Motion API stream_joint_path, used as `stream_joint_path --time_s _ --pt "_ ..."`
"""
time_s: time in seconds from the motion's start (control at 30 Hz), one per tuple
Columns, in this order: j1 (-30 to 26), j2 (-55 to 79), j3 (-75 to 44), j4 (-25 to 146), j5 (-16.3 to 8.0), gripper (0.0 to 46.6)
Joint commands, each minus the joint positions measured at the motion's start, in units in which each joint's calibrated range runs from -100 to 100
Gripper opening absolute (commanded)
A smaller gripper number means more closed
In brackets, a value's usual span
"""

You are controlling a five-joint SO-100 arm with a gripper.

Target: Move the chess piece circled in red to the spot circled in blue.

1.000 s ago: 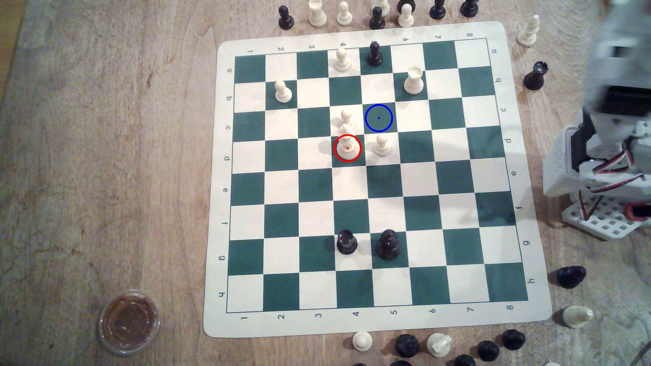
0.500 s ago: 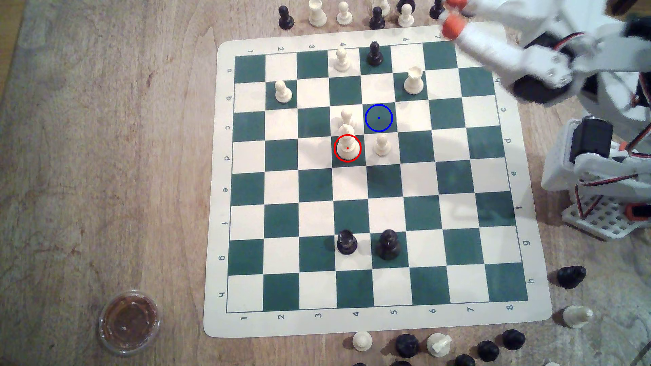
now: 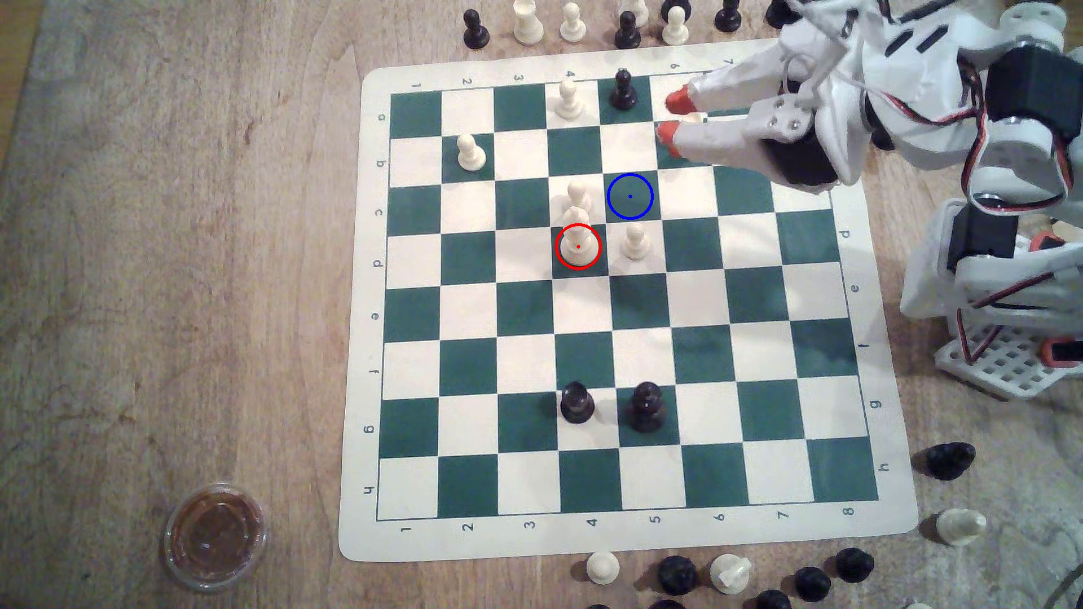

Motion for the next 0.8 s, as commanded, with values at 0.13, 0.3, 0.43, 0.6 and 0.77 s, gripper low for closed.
stream_joint_path --time_s 0.13,0.3,0.43,0.6,0.77 --pt "-2.98 23.15 -26.01 9.96 -6.74 14.0" --pt "-2.98 31.30 -28.73 10.21 -8.45 15.2" --pt "-2.74 36.90 -28.18 9.31 -8.06 17.1" --pt "-3.91 42.00 -27.28 7.51 -7.67 19.9" --pt "-3.68 45.73 -27.82 3.90 -8.21 22.4"
